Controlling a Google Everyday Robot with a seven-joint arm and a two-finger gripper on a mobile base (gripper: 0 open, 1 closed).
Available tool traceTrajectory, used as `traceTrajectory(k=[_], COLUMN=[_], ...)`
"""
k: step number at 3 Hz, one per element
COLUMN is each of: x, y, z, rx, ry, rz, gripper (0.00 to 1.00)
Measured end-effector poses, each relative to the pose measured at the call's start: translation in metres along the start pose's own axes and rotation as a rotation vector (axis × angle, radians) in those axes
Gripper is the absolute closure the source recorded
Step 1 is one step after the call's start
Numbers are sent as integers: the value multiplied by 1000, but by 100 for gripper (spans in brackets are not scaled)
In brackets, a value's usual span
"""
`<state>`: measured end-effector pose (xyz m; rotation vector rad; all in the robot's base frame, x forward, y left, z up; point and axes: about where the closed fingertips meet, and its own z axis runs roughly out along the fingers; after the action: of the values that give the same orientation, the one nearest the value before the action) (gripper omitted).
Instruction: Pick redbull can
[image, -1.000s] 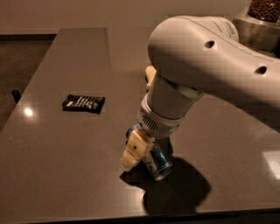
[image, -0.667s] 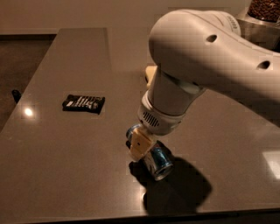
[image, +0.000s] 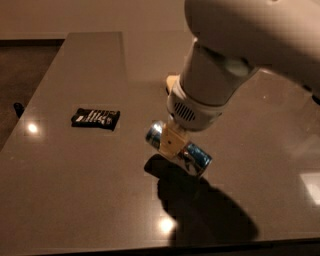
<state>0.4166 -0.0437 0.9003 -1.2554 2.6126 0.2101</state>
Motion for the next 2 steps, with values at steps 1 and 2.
traceTrajectory(k=[1, 2], x=[-6, -8], y=[-6, -10], z=[-24, -45], rx=[36, 66], ry=[-17, -30], rz=[-26, -48], gripper=[100, 100])
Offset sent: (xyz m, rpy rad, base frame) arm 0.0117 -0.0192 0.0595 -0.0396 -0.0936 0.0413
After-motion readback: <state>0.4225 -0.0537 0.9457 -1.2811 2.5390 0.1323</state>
